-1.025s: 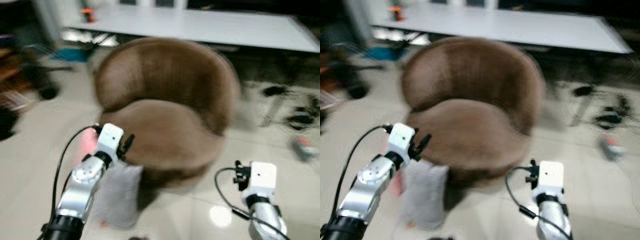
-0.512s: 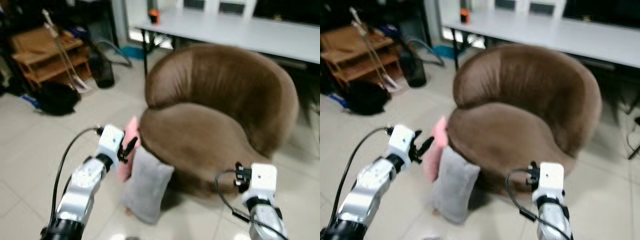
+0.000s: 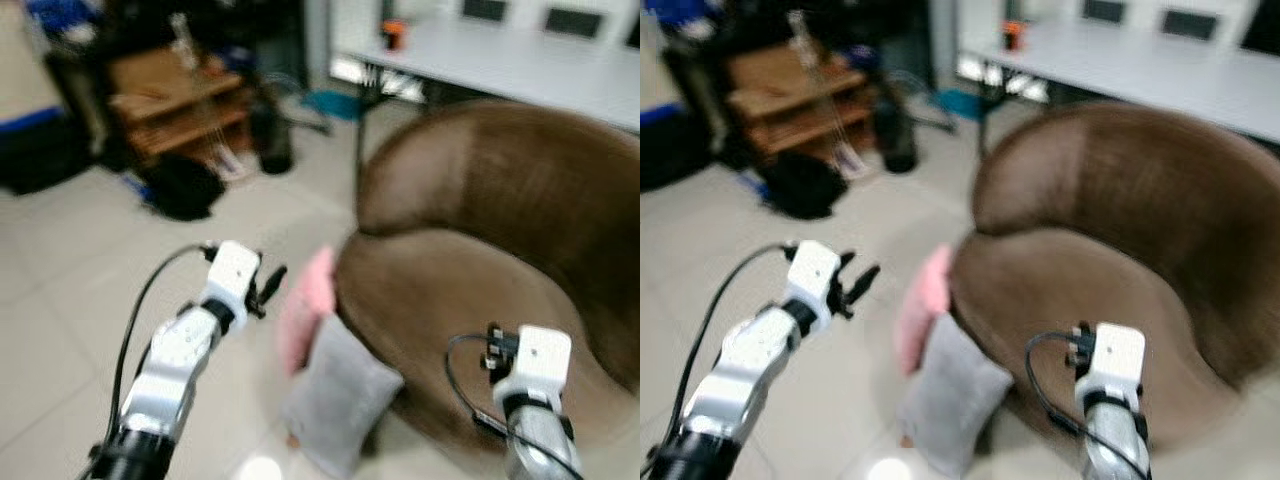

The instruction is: Move the pillow to the sofa from floor

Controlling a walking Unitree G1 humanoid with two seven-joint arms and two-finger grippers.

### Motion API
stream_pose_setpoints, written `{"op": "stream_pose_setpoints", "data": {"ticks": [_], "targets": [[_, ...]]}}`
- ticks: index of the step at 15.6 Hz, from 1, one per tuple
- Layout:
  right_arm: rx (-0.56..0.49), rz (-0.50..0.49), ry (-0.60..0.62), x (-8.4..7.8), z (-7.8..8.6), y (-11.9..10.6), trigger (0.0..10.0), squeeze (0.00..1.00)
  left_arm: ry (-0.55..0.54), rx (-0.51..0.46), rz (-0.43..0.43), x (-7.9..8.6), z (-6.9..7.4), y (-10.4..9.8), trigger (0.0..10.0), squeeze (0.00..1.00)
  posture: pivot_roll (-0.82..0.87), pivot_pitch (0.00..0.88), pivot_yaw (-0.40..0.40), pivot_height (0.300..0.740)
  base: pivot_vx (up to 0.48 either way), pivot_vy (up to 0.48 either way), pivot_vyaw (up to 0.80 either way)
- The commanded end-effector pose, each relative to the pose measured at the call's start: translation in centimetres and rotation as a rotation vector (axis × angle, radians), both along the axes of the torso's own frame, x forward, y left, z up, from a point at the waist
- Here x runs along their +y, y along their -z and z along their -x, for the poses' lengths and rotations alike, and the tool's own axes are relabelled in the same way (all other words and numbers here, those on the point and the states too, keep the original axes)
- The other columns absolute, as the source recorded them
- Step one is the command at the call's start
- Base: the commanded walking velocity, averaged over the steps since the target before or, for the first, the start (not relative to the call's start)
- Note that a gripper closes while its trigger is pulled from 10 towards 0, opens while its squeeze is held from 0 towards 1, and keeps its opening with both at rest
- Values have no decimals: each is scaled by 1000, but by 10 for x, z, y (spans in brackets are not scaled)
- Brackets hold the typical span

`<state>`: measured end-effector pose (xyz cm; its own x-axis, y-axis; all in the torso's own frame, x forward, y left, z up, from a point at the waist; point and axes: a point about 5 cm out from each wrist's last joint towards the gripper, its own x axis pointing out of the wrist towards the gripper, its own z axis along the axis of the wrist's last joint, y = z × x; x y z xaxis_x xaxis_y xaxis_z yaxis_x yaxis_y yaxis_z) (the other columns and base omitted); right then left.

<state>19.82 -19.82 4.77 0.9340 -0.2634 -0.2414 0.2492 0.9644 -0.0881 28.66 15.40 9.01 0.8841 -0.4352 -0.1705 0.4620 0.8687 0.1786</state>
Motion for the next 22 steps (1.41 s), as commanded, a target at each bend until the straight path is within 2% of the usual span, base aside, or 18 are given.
{"op": "stream_pose_setpoints", "data": {"ticks": [1,6,9,15,22], "targets": [[-4,-15,-19,6,-2,-2,10000,0,-15,5,-15,7,0,1,10000,0,29,13,2,740,360,0,0],[33,-69,-83,13,-2,3,10000,0,9,16,-31,4,5,4,10000,0,30,16,-1,740,139,0,0],[17,-83,-104,17,-4,2,10000,0,67,12,34,0,11,6,10000,0,30,18,-1,710,0,0,0],[12,-98,-191,26,-8,5,10000,0,77,35,1,10,18,13,10000,0,48,16,-5,655,0,0,0],[14,-105,-266,38,-12,6,10000,0,98,31,2,12,21,16,10000,0,55,24,-18,595,0,0,0]]}}
